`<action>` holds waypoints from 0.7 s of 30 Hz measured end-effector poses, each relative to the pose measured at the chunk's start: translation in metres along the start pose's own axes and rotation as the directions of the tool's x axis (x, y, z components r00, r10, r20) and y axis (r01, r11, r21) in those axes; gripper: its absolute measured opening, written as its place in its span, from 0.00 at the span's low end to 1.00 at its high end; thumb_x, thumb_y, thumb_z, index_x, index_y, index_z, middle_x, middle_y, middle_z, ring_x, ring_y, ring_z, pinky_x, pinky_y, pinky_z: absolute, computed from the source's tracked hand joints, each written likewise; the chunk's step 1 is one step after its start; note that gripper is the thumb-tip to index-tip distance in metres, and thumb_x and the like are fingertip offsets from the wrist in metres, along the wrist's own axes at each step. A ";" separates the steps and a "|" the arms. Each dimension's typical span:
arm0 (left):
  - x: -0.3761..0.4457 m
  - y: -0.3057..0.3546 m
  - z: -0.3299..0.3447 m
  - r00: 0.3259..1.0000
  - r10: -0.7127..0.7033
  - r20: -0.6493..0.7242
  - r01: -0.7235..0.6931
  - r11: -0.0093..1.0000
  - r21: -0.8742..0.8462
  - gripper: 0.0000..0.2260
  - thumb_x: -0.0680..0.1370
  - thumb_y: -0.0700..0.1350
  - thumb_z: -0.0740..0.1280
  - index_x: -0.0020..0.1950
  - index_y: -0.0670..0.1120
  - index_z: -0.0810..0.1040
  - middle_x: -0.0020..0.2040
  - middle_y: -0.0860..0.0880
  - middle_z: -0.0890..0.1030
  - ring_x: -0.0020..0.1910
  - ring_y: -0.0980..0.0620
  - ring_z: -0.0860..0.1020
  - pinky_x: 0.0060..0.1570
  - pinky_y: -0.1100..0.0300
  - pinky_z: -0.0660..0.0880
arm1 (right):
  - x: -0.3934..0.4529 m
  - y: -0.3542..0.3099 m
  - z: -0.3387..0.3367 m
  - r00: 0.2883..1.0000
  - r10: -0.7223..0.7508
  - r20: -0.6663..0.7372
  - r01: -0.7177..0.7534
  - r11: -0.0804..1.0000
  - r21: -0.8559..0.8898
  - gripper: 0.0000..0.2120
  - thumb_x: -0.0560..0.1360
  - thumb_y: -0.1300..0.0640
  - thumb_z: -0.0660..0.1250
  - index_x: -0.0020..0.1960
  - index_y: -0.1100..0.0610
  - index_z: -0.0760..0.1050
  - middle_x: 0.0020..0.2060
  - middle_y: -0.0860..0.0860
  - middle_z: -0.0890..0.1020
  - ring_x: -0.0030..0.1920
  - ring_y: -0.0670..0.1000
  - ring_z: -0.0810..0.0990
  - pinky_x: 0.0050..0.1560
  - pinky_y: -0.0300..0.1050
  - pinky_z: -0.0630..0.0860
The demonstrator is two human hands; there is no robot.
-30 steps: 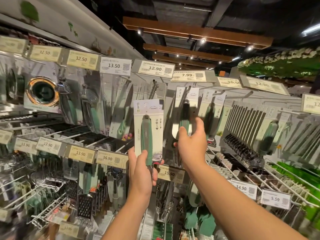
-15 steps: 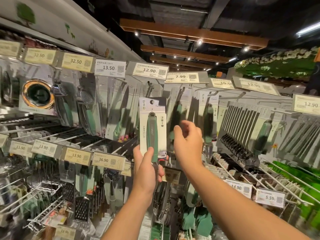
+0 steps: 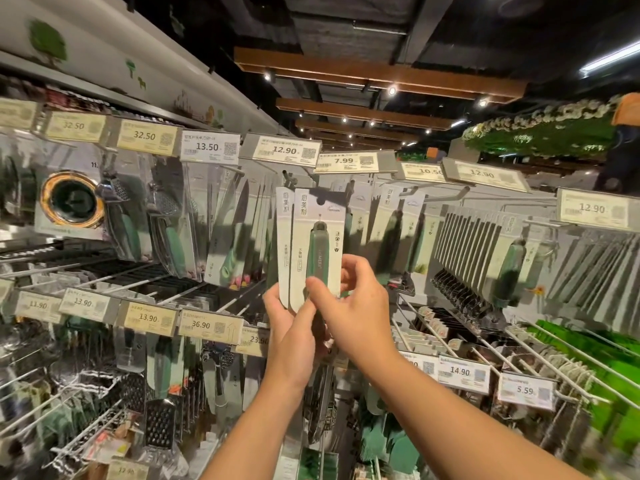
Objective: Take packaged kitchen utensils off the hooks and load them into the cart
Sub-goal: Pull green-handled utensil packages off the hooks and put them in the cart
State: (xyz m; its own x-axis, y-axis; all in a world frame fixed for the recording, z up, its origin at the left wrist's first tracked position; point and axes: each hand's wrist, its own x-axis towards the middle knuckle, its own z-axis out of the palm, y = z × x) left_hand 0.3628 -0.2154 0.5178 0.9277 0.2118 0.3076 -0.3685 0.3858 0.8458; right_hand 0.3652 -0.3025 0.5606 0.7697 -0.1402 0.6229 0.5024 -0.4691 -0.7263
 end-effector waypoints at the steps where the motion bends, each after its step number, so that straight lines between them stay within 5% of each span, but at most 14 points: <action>1: 0.000 0.001 0.000 1.000 0.019 -0.009 -0.019 1.000 0.001 0.14 0.84 0.52 0.67 0.66 0.61 0.68 0.67 0.50 0.80 0.66 0.49 0.81 0.68 0.39 0.76 | -0.001 0.000 -0.001 1.000 -0.002 -0.006 0.003 1.000 0.021 0.17 0.74 0.53 0.75 0.58 0.46 0.72 0.49 0.40 0.82 0.48 0.36 0.80 0.45 0.31 0.75; 3: 0.001 0.001 -0.001 0.998 0.059 -0.025 -0.059 0.998 0.021 0.10 0.86 0.46 0.62 0.63 0.61 0.67 0.67 0.51 0.79 0.64 0.55 0.80 0.66 0.50 0.77 | -0.001 0.001 -0.001 1.000 -0.010 -0.028 0.011 0.998 0.054 0.17 0.76 0.54 0.74 0.60 0.44 0.70 0.53 0.41 0.82 0.50 0.35 0.80 0.48 0.31 0.76; 5: 0.003 0.000 -0.003 0.996 0.078 -0.042 -0.075 0.996 0.056 0.12 0.87 0.42 0.60 0.61 0.61 0.67 0.64 0.50 0.80 0.55 0.55 0.81 0.54 0.58 0.77 | -0.002 0.002 0.000 0.997 -0.020 -0.070 0.024 0.998 0.056 0.19 0.78 0.51 0.71 0.66 0.46 0.70 0.60 0.43 0.80 0.58 0.40 0.79 0.59 0.41 0.78; 7: 0.005 -0.001 -0.006 0.996 0.069 -0.060 -0.064 0.995 0.071 0.13 0.87 0.41 0.59 0.61 0.61 0.67 0.59 0.46 0.82 0.45 0.50 0.81 0.44 0.53 0.78 | -0.001 0.001 -0.002 0.995 -0.024 -0.098 0.027 0.999 0.032 0.26 0.79 0.48 0.69 0.75 0.51 0.66 0.68 0.46 0.75 0.69 0.45 0.73 0.70 0.51 0.73; 9: 0.006 0.000 -0.009 0.997 0.040 -0.065 -0.035 0.997 0.068 0.12 0.87 0.41 0.59 0.61 0.60 0.67 0.56 0.42 0.83 0.40 0.51 0.80 0.39 0.53 0.77 | 0.000 0.000 -0.007 0.994 -0.029 -0.102 0.031 0.999 0.017 0.29 0.81 0.48 0.67 0.78 0.52 0.62 0.74 0.46 0.70 0.72 0.42 0.66 0.74 0.46 0.66; 12: 0.007 0.000 -0.013 0.998 0.001 -0.066 0.001 1.000 0.029 0.11 0.87 0.41 0.58 0.61 0.58 0.68 0.55 0.38 0.82 0.34 0.52 0.77 0.34 0.54 0.73 | 0.004 0.002 -0.012 0.995 -0.023 -0.097 0.021 1.000 -0.022 0.30 0.82 0.49 0.66 0.80 0.54 0.59 0.74 0.45 0.67 0.61 0.28 0.63 0.62 0.22 0.59; 14: 0.008 -0.001 -0.015 0.998 -0.015 -0.069 0.017 1.000 0.018 0.11 0.87 0.40 0.59 0.61 0.58 0.69 0.55 0.37 0.81 0.32 0.53 0.75 0.33 0.54 0.71 | 0.005 0.004 -0.012 0.993 -0.001 -0.114 -0.002 1.000 -0.024 0.31 0.82 0.51 0.65 0.81 0.54 0.58 0.70 0.43 0.67 0.45 0.24 0.70 0.48 0.15 0.60; 17: 0.007 -0.001 -0.016 0.997 -0.015 -0.074 0.018 0.999 0.039 0.11 0.87 0.40 0.59 0.61 0.58 0.69 0.54 0.38 0.81 0.31 0.53 0.75 0.32 0.55 0.71 | 0.007 0.007 -0.012 0.989 -0.020 -0.147 0.014 0.999 -0.045 0.31 0.81 0.51 0.66 0.81 0.47 0.57 0.70 0.49 0.73 0.34 0.44 0.78 0.40 0.24 0.69; 21: 0.007 0.001 -0.016 0.997 -0.009 -0.073 0.013 0.998 0.056 0.12 0.87 0.40 0.58 0.60 0.59 0.69 0.53 0.37 0.82 0.30 0.54 0.74 0.32 0.55 0.72 | 0.015 0.002 -0.013 0.978 -0.091 -0.189 0.081 0.995 -0.062 0.25 0.81 0.54 0.67 0.76 0.44 0.66 0.64 0.46 0.73 0.44 0.39 0.75 0.57 0.35 0.74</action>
State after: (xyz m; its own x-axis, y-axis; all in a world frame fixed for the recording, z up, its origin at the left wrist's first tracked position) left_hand 0.3680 -0.1988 0.5135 0.9242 0.2730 0.2671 -0.3520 0.3374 0.8730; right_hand 0.3728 -0.3169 0.5718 0.6325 -0.2586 0.7301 0.5376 -0.5321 -0.6541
